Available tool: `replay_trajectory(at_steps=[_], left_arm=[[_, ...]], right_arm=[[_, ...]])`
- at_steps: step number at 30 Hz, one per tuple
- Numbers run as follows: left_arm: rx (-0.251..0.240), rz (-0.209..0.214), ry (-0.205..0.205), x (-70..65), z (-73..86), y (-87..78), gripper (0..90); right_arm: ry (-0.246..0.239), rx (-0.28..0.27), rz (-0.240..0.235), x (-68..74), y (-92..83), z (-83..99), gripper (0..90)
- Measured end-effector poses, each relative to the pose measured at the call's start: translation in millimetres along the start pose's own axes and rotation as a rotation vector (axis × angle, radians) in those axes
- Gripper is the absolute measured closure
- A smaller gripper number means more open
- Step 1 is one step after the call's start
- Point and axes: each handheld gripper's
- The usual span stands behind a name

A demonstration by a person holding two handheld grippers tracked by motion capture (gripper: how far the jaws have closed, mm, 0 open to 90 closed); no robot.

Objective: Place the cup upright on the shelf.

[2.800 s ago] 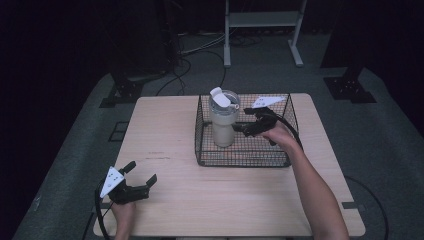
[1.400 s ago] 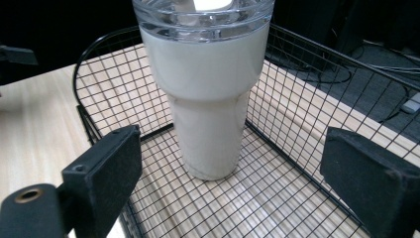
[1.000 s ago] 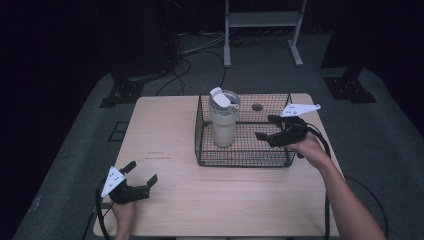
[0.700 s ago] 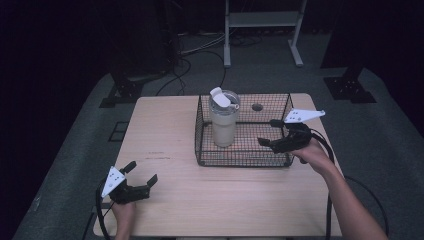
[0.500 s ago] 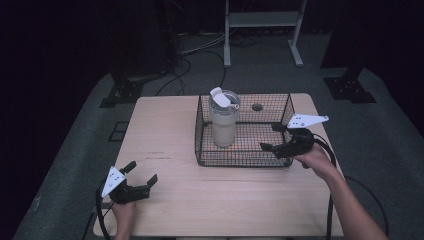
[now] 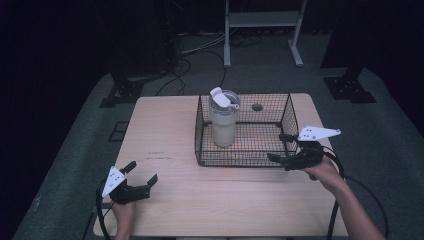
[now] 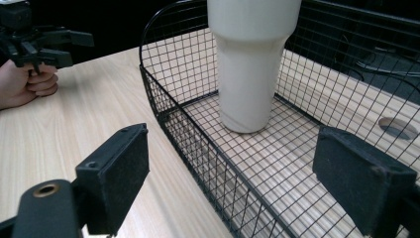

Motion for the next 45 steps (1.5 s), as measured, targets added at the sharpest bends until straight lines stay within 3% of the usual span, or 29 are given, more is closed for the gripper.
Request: replay_trajectory(at_steps=[14,36,45], left_arm=[[0.001,-0.002,-0.003,-0.2,-0.1,-0.1,0.0],[0.008,-0.003,0.003,-0.5,-0.1,0.0,0.0],[0.004,-0.004,0.007,-1.1,-0.1,-0.8,0.0]], right_arm=[[-0.013,-0.002,-0.010,11.9,-13.1,23.3,13.6],[0.047,0.002,0.001,15.9,-24.7,62.2,13.5],[0.044,0.008,0.039,17.5,-31.3,79.9,13.5]])
Point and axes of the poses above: each handheld gripper's, and its own axes: y roughly forward along the jaws, z roughly out of its underside, x roughly to its left, and after that the axes turned 9 degrees about z, right-handed
